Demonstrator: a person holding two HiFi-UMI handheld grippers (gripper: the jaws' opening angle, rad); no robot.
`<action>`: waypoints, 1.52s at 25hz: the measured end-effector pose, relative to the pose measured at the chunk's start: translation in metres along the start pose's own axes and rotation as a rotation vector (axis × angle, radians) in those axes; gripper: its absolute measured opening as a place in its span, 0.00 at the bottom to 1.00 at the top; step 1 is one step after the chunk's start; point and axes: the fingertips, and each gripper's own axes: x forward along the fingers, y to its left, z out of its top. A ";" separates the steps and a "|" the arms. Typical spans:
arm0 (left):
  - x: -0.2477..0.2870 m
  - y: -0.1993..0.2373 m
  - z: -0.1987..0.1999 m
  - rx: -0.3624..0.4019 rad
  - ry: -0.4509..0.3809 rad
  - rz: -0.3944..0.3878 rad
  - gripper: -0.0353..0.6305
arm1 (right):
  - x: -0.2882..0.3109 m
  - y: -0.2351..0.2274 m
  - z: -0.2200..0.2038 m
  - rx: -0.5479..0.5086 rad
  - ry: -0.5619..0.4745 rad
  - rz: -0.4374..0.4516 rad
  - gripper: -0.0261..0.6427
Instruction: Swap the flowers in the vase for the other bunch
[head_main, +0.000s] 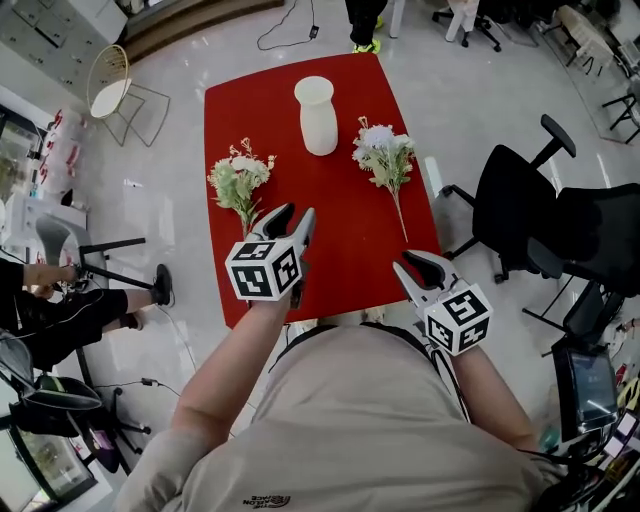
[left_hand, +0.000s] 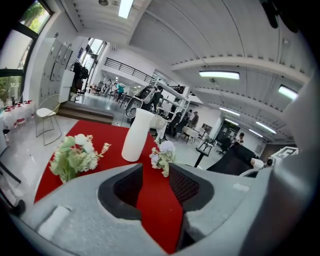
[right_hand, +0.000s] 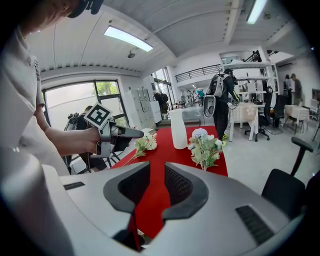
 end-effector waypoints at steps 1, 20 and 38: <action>0.008 -0.011 0.000 0.000 0.009 -0.023 0.28 | -0.004 -0.005 -0.001 0.003 -0.002 -0.006 0.18; 0.201 -0.099 -0.013 -0.101 0.186 -0.080 0.43 | -0.085 -0.098 -0.044 0.121 -0.019 -0.143 0.18; 0.294 -0.050 -0.045 -0.015 0.384 0.230 0.45 | -0.131 -0.157 -0.079 0.197 0.005 -0.205 0.18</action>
